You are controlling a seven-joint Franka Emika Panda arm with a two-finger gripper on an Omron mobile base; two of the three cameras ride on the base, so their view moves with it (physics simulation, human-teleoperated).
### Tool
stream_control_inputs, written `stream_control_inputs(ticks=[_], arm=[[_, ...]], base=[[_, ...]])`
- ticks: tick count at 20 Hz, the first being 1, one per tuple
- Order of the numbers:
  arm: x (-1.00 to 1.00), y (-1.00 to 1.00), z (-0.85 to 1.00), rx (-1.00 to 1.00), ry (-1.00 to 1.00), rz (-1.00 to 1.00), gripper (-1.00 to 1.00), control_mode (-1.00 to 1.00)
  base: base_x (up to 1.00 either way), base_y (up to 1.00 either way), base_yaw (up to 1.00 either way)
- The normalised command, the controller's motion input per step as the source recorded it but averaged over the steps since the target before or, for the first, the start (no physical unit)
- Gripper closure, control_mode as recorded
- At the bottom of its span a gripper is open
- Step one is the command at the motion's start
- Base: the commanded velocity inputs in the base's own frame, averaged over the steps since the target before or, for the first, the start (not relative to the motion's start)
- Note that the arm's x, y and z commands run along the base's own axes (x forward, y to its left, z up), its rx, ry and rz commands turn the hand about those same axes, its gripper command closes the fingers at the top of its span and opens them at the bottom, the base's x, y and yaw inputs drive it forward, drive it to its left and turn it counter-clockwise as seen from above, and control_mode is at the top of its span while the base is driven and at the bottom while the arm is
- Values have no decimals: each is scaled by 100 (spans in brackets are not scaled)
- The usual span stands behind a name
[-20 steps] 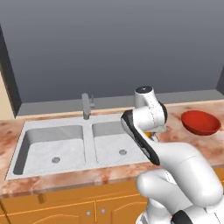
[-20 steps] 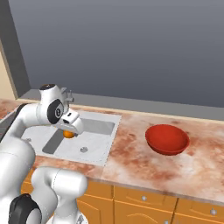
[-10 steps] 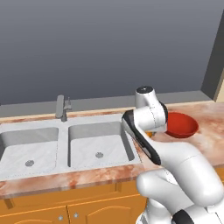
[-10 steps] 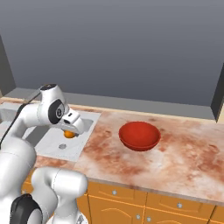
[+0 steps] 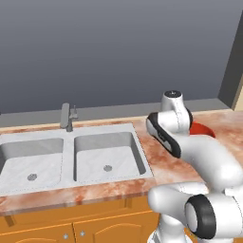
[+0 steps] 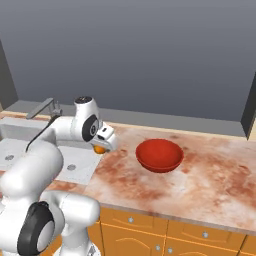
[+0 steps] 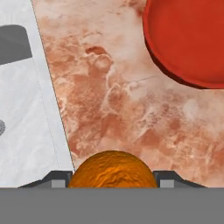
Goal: Pick the lemon wedges from the cabinet and place them in one bowl. Pick the tangerine from the sink and place it in the other bowl.
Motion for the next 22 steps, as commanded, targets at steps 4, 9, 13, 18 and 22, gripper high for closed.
stream_control_inputs(ticks=[4,9,13,18,22], arm=[[79,-69,9,4,12,0,100,-100],[42,-58,53,7,15,-8,100,-100],[24,-74,10,2,14,-15,100,-100],[2,-88,-10,2,6,-21,100,-100],[4,-45,-41,0,-7,-10,100,-100]], base=[[0,0,0],[0,0,0],[0,0,0],[0,0,0],[0,0,0]])
